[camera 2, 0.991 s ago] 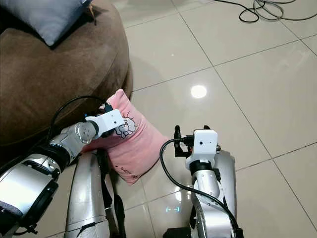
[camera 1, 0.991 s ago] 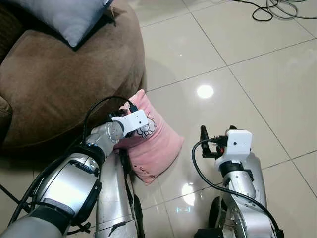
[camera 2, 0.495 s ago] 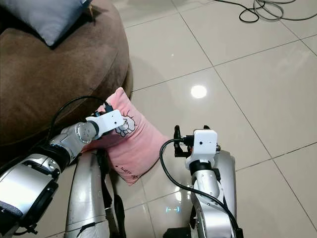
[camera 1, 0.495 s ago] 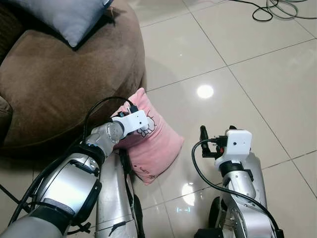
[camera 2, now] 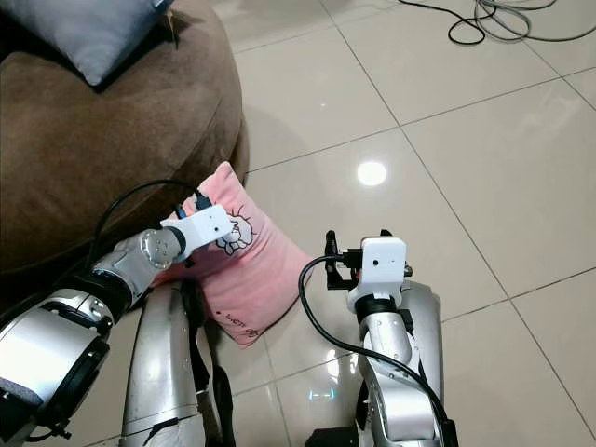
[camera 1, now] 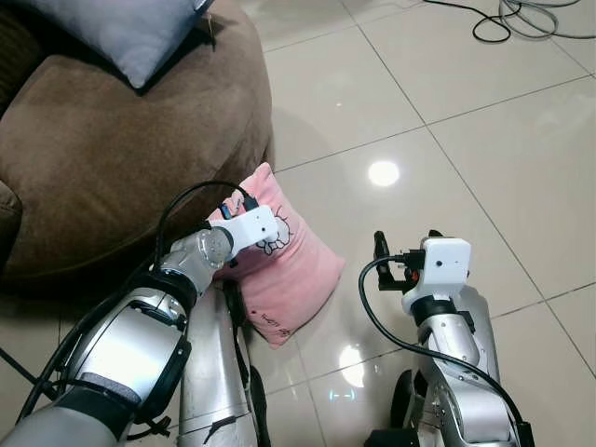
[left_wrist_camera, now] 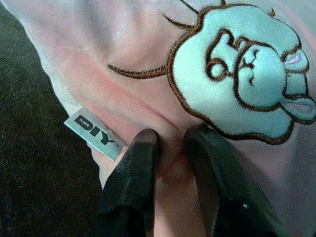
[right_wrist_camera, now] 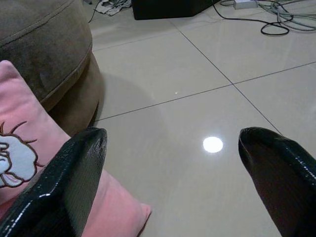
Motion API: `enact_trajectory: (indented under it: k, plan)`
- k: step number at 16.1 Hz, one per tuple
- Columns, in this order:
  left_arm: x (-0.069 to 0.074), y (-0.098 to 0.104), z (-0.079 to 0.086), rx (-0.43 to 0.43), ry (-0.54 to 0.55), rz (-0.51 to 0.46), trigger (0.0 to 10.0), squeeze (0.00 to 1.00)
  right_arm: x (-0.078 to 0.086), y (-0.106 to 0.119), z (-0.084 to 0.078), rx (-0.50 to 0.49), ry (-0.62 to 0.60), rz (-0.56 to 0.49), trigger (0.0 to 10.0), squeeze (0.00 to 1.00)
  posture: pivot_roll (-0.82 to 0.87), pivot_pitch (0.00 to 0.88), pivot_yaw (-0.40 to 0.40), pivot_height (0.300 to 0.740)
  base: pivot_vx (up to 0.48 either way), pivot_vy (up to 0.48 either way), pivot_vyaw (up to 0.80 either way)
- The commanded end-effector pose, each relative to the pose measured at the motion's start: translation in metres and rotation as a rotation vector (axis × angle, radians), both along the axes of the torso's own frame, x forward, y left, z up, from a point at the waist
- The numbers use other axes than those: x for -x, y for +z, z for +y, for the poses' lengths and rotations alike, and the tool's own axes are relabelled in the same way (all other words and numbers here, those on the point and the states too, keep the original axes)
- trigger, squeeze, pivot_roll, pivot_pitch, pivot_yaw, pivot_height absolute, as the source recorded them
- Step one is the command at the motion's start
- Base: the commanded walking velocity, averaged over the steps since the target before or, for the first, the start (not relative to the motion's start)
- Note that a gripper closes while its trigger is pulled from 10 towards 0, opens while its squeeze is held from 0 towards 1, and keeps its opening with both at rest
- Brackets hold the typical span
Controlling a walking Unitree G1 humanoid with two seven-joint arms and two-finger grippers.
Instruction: Move the pillow to the sofa from floor
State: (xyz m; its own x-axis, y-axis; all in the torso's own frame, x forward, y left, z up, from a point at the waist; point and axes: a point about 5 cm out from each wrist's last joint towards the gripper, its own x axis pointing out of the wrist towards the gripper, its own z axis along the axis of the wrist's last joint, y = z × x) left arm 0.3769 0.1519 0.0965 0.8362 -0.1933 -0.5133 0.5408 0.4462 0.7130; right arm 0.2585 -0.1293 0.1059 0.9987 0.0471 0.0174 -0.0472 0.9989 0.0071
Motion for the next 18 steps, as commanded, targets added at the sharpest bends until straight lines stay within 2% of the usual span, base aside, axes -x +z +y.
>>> enact_trajectory:
  k: [1, 3, 6, 9, 12, 14, 15, 17, 18]
  plan:
    - [0.003, -0.005, 0.004, 0.043, 0.043, 0.041, 0.0, 0.0, 0.002, -0.005, 0.004, 0.005, 0.018, 0.025, 10.0, 0.0, -0.02, 0.211, 0.099, 0.415, 0.0, 0.0, 0.0]
    - [0.0, -0.001, 0.003, 0.159, 0.101, 0.043, 0.0, 0.0, 0.001, -0.006, 0.004, 0.007, 0.02, 0.027, 10.0, 0.0, -0.02, 0.207, 0.097, 0.415, 0.0, 0.0, 0.0]
    - [-0.007, 0.014, -0.004, 0.296, 0.114, 0.013, 0.0, 0.0, 0.0, -0.006, 0.004, 0.007, 0.021, 0.026, 10.0, 0.0, -0.01, 0.201, 0.097, 0.415, 0.0, 0.0, 0.0]
    - [-0.012, 0.024, -0.005, 0.355, 0.123, -0.009, 0.0, 0.0, -0.001, -0.006, 0.005, 0.009, 0.027, 0.025, 10.0, 0.0, -0.01, 0.2, 0.099, 0.415, 0.0, 0.0, 0.0]
    - [-0.024, 0.055, -0.009, 0.527, 0.115, -0.078, 0.0, 0.0, 0.001, -0.007, 0.006, 0.004, 0.025, 0.028, 10.0, 0.0, -0.01, 0.206, 0.105, 0.415, 0.0, 0.0, 0.0]
    - [-0.029, 0.072, -0.012, 0.606, 0.091, -0.106, 0.0, 0.0, 0.002, -0.008, 0.007, 0.003, 0.027, 0.032, 10.0, 0.0, 0.0, 0.208, 0.106, 0.415, 0.0, 0.0, 0.0]
    - [-0.032, 0.083, -0.015, 0.678, 0.078, -0.125, 0.0, 0.0, 0.001, -0.008, 0.007, 0.003, 0.028, 0.033, 10.0, 0.0, 0.0, 0.209, 0.104, 0.415, 0.0, 0.0, 0.0]
    - [-0.035, 0.096, -0.017, 0.771, 0.074, -0.142, 0.0, 0.0, 0.0, -0.008, 0.006, 0.004, 0.032, 0.033, 10.0, 0.0, 0.01, 0.209, 0.102, 0.415, 0.0, 0.0, 0.0]
    - [-0.035, 0.098, -0.017, 0.792, 0.072, -0.142, 0.0, 0.0, -0.001, -0.008, 0.006, 0.005, 0.033, 0.034, 10.0, 0.0, 0.01, 0.209, 0.1, 0.415, 0.0, 0.0, 0.0]
